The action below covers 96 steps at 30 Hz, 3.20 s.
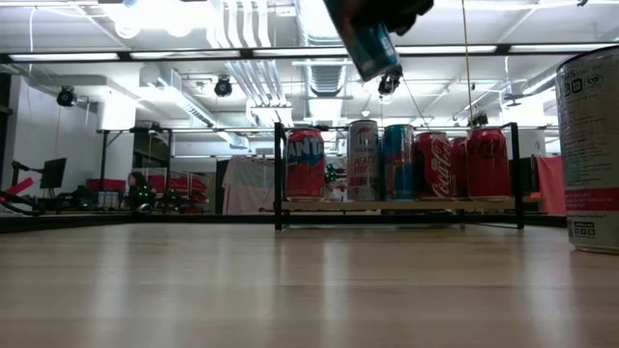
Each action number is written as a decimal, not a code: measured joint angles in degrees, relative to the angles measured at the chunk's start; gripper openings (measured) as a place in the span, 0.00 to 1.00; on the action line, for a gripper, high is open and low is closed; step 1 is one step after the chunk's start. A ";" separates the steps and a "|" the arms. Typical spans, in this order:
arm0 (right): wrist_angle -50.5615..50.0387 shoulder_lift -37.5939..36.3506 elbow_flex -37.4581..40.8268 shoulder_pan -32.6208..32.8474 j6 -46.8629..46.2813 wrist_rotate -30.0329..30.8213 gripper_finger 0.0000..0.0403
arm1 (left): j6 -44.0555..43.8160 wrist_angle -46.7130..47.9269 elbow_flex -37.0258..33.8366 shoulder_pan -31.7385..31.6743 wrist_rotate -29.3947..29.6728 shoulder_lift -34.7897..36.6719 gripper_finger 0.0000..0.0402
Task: Place canned beverage on shelf
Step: Put the blue soda can on the shelf
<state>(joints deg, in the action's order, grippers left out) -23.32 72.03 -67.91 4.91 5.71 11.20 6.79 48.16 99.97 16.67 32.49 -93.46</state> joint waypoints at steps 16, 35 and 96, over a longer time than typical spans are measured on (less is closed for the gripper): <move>40.73 -5.56 20.72 0.61 0.16 -3.15 0.51 | 2.44 -45.64 -35.71 0.00 1.59 17.09 0.79; 52.34 -2.43 20.74 0.83 -0.11 -3.69 0.51 | 3.03 -82.81 -52.86 -2.45 -2.17 11.91 0.79; 13.86 -0.90 1.37 0.85 -2.14 4.76 0.76 | 2.71 -87.58 -50.61 -5.44 6.29 0.51 0.53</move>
<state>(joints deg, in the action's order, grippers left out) -9.45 71.13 -66.54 5.76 3.58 15.96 9.50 -39.42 49.36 11.22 38.78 -92.95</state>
